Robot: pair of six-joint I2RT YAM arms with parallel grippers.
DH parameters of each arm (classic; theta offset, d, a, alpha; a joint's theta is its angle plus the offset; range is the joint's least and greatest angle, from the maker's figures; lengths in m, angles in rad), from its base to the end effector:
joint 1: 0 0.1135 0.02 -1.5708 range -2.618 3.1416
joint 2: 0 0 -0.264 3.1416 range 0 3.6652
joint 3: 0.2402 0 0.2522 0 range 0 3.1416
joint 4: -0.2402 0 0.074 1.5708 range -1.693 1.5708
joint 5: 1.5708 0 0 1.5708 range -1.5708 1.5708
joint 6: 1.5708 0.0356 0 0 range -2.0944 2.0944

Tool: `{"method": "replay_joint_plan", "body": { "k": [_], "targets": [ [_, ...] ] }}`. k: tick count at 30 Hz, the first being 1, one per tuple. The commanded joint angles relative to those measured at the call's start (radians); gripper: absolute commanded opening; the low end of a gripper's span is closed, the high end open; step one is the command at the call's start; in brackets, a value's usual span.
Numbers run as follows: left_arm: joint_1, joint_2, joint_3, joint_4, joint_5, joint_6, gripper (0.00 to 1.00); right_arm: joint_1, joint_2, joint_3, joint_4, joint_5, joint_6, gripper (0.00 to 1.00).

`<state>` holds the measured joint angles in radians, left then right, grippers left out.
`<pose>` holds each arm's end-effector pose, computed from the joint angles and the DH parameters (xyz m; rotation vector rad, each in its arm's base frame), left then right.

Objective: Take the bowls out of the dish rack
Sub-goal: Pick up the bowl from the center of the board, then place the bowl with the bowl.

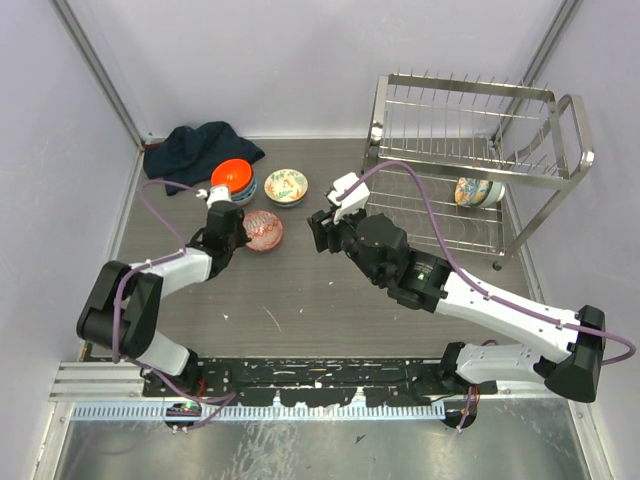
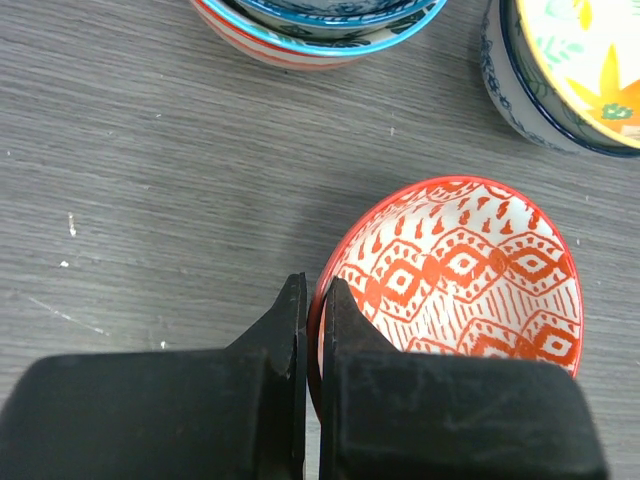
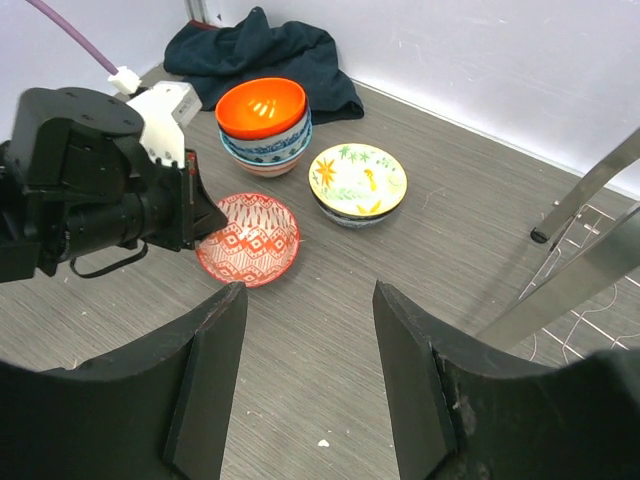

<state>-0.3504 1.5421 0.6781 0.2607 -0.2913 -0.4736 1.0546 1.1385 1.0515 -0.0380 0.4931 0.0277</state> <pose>0.2911 -0.0955 0.1687 -0.2968 2.1292 -0.1628 0.1446 0.2206 0.3786 -0.4931 1.6230 0.3953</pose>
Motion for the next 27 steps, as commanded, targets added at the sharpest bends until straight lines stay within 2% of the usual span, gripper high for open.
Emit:
{"method": "replay_joint_plan", "body": {
  "k": [1,7,11,14,27],
  "targets": [
    [0.004,-0.123,-0.020,-0.018,0.031,-0.013,0.00,0.005,-0.021,0.004,0.050,0.028,-0.014,0.59],
    [0.004,-0.314,-0.010,-0.091,0.068,-0.028,0.00,0.005,-0.028,-0.003,0.056,0.044,-0.018,0.59],
    [0.003,-0.347,0.082,-0.135,0.069,-0.047,0.00,0.005,-0.050,-0.012,0.056,0.064,-0.020,0.59],
    [0.001,-0.284,0.200,-0.167,0.046,-0.057,0.00,0.005,-0.076,-0.019,0.056,0.072,-0.020,0.59],
    [-0.021,0.218,0.721,-0.225,0.004,-0.045,0.00,0.005,-0.214,-0.063,0.027,0.144,-0.047,0.59]
  ]
}}
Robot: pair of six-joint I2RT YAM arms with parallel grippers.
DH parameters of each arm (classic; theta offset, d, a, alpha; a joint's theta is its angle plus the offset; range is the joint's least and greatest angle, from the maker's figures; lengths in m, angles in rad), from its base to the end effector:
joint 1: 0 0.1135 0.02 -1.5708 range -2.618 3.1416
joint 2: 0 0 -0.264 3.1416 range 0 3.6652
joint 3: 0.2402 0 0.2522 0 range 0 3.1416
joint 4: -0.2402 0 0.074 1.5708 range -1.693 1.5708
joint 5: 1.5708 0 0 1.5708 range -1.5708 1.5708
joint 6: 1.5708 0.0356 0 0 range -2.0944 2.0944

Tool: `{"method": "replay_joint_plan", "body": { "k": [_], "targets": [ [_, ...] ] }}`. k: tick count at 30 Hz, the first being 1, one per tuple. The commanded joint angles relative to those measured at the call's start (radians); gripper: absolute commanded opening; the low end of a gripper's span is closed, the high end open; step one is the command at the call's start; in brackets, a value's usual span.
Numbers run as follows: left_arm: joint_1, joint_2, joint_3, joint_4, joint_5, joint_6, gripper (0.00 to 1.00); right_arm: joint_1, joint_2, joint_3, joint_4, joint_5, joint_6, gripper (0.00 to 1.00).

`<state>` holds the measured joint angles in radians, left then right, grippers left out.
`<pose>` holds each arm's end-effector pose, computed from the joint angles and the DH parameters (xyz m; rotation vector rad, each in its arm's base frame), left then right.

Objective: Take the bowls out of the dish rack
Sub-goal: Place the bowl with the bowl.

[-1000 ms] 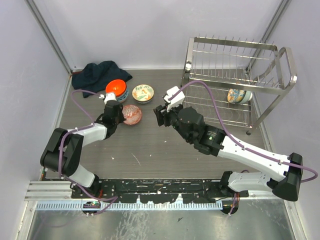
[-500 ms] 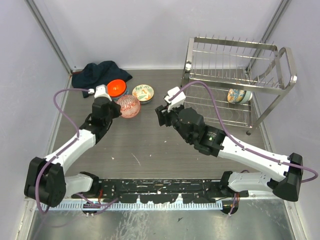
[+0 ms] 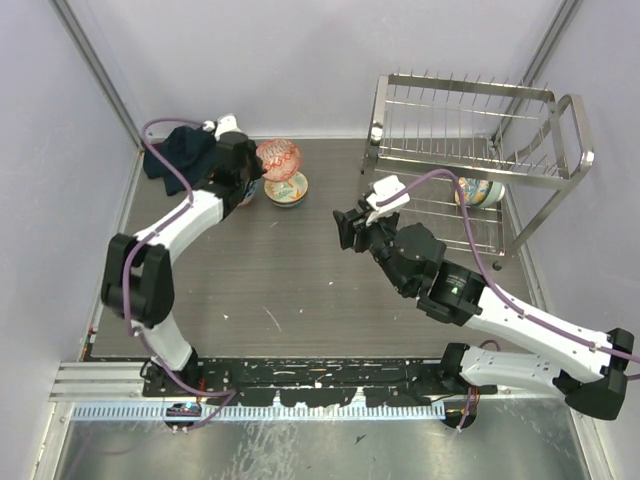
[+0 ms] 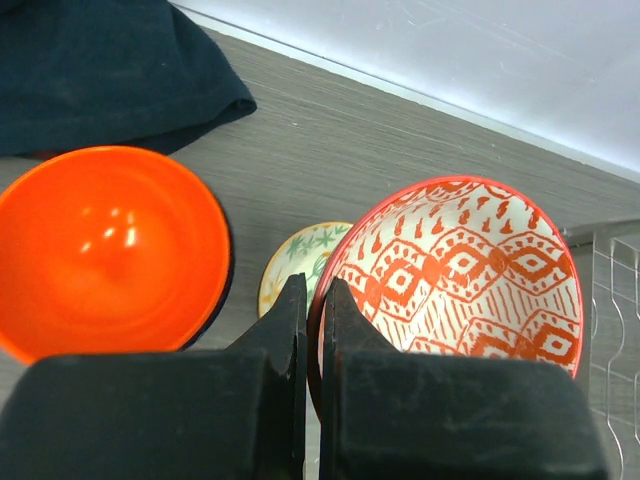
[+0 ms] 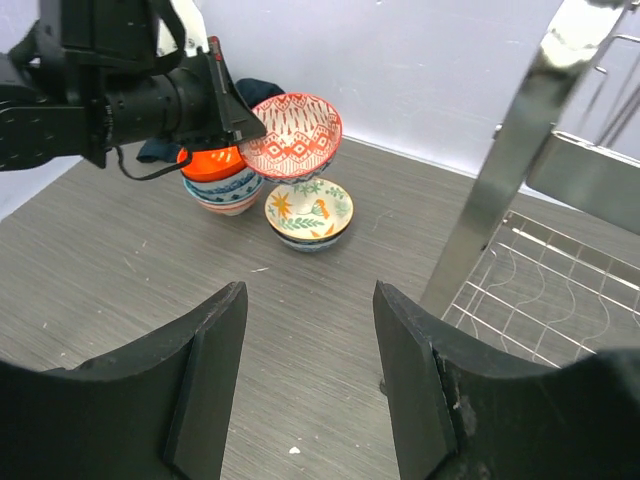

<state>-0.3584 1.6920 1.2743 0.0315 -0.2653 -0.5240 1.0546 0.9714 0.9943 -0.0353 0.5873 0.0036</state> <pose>0.3784 -0.1318 0.2902 -0.3355 1.9277 -0.3249 0.1249 0.1800 0.3958 -0.3713 1.5489 0.3624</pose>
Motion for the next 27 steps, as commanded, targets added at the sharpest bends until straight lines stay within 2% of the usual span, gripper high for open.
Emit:
{"method": "replay_joint_plan", "body": {
  "k": [1,10,27],
  "targets": [
    [-0.017,0.103,0.154,-0.002,-0.024,0.012,0.00,0.005,-0.056,-0.009,0.022,0.056,-0.025,0.59],
    [-0.051,0.247,0.296,-0.050,-0.067,0.047,0.00,0.006,-0.102,-0.031,0.018,0.091,-0.034,0.59],
    [-0.065,0.308,0.269,-0.053,-0.103,0.067,0.00,0.005,-0.131,-0.046,0.009,0.113,-0.035,0.59]
  ]
}}
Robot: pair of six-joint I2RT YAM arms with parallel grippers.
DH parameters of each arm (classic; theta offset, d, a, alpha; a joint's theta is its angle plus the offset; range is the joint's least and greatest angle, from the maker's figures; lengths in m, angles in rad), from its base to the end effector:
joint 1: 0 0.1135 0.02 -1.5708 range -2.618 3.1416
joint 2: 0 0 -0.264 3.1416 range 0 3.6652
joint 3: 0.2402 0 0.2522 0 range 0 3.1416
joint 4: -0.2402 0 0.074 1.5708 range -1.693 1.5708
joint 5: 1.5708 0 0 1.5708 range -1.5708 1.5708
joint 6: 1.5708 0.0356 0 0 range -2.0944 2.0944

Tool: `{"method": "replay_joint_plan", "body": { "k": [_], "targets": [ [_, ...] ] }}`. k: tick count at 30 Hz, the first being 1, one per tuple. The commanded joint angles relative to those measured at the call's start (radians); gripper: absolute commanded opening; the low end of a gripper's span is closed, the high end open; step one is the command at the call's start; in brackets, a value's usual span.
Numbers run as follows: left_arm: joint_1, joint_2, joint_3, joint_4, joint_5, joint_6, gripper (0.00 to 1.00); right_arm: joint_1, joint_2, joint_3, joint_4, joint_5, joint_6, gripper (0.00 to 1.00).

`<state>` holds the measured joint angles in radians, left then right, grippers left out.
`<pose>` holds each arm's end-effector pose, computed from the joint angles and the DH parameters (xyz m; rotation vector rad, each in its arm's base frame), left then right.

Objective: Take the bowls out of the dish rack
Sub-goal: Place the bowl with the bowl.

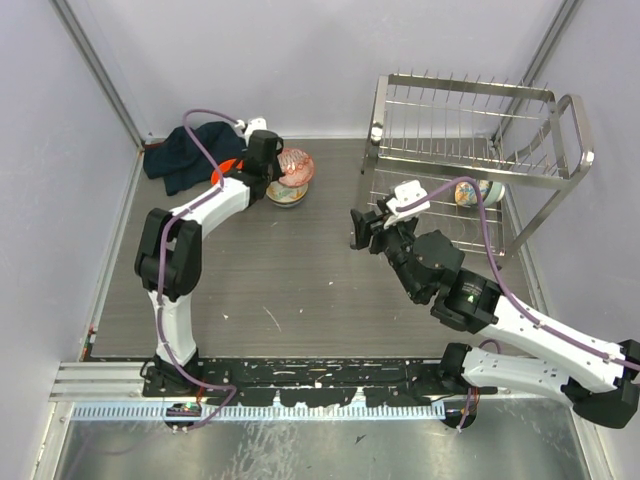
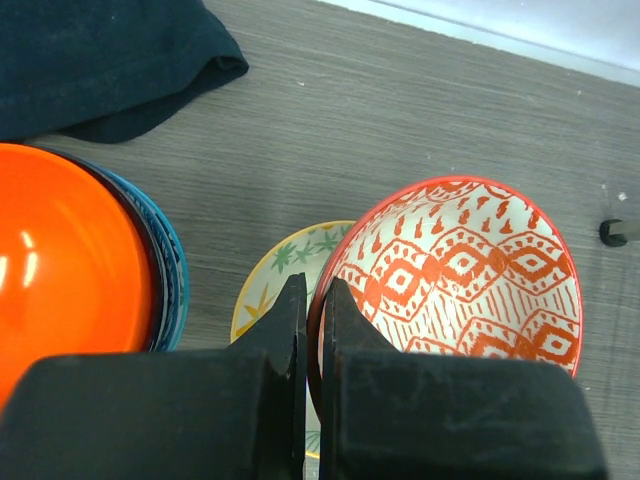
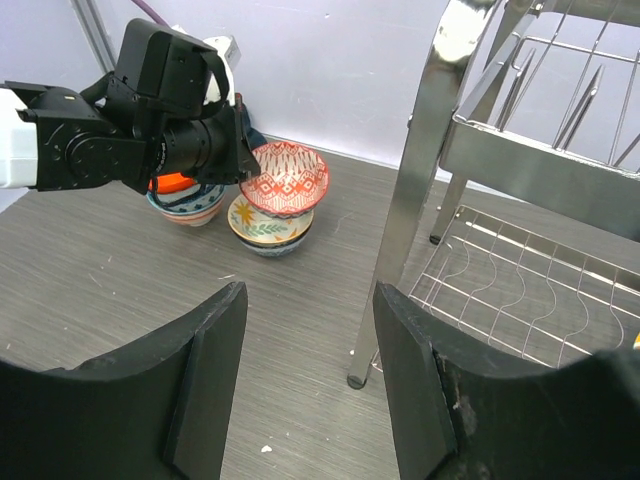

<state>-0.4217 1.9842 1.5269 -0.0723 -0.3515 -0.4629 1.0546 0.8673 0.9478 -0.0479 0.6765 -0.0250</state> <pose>0.4293 -0.1792 0.2467 -0.2520 2.0542 -0.1748 0.1133 0.1545 0.3976 -0.2951 1.5245 0.2955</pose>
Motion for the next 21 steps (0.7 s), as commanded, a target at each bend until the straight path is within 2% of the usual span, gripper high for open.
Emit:
{"method": "replay_joint_plan", "body": {
  "k": [1,14,21],
  "targets": [
    [-0.001,0.022,0.016,0.052,-0.017,0.007,0.00,0.005,-0.028,-0.001,0.022,0.024,-0.006,0.59],
    [-0.005,0.049,0.000,0.050,-0.029,0.014,0.00,0.005,-0.025,-0.003,0.023,0.028,-0.007,0.60],
    [-0.009,0.045,-0.027,0.054,-0.040,0.016,0.13,0.005,-0.027,-0.003,0.023,0.023,-0.004,0.59]
  ]
}}
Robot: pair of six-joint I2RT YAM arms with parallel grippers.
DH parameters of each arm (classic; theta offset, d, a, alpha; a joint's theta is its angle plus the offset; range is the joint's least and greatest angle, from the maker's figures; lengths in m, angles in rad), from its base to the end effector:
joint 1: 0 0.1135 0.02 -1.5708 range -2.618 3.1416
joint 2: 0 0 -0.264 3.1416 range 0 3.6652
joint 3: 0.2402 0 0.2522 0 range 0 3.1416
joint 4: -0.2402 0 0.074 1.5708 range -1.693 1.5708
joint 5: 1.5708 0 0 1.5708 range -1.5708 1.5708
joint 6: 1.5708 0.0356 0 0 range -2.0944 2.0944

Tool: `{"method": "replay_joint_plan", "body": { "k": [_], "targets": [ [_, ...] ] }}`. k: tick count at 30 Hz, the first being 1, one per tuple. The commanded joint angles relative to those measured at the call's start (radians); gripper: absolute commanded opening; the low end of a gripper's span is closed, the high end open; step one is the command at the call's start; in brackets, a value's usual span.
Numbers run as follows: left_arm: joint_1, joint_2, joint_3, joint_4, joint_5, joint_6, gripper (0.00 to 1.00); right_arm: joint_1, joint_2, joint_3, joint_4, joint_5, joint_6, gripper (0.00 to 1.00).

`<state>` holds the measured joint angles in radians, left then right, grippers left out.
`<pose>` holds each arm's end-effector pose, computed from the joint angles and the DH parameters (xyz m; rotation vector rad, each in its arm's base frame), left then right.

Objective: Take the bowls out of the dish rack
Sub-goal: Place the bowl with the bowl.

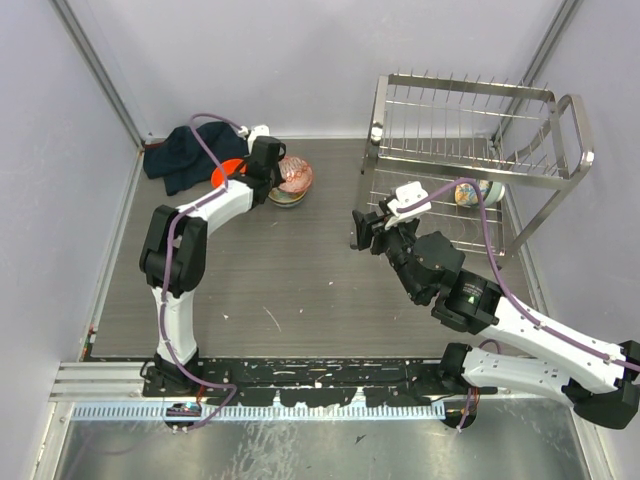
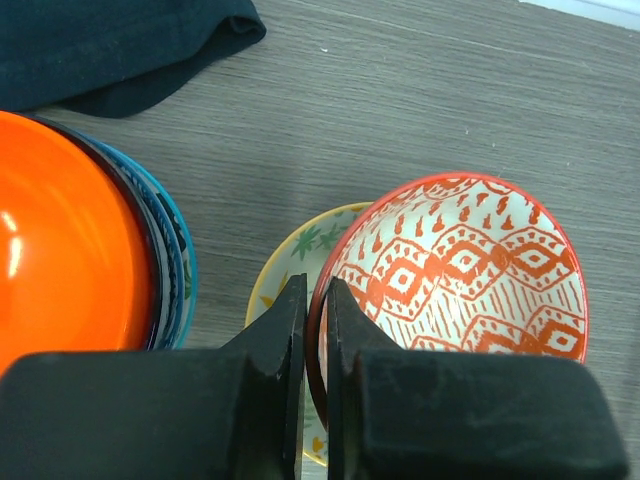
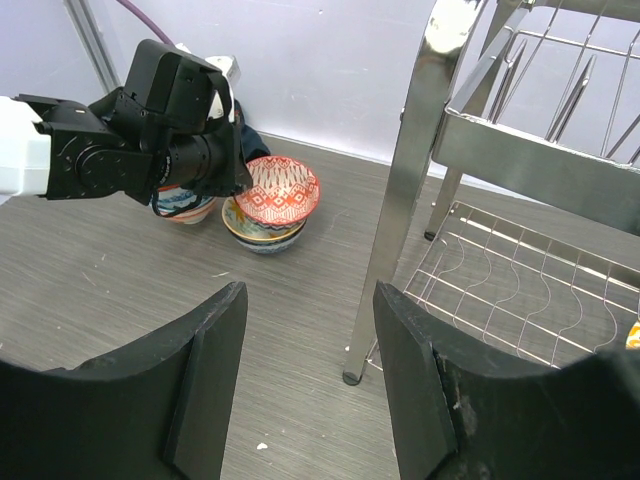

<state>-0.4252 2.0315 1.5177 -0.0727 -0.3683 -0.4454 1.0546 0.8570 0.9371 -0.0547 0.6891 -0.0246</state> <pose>0.4330 -0.1820 0.2225 -0.2315 2.1030 -0.1204 0.1125 0.1523 0.3950 -0.2895 1.5309 0.2820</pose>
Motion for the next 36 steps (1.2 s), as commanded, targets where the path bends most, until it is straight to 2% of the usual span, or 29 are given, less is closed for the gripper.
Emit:
{"method": "replay_joint_plan", "body": {
  "k": [1,16,20,27,36],
  "targets": [
    [-0.006,-0.003,-0.021,0.056,-0.024,-0.003,0.14,0.006,-0.018,0.008,0.029,0.010,-0.003,0.59],
    [-0.010,-0.051,-0.094,0.091,-0.020,-0.024,0.40,0.005,-0.018,0.006,0.032,0.004,-0.001,0.59],
    [-0.012,-0.075,-0.105,0.096,-0.019,-0.030,0.50,0.005,-0.018,0.006,0.032,0.004,0.001,0.60],
    [-0.020,-0.121,-0.109,0.096,-0.028,-0.023,0.55,0.005,-0.017,0.005,0.035,0.002,0.000,0.60],
    [-0.032,-0.180,-0.130,0.101,-0.039,-0.015,0.56,0.006,-0.022,0.005,0.035,0.004,0.002,0.60]
  ]
}}
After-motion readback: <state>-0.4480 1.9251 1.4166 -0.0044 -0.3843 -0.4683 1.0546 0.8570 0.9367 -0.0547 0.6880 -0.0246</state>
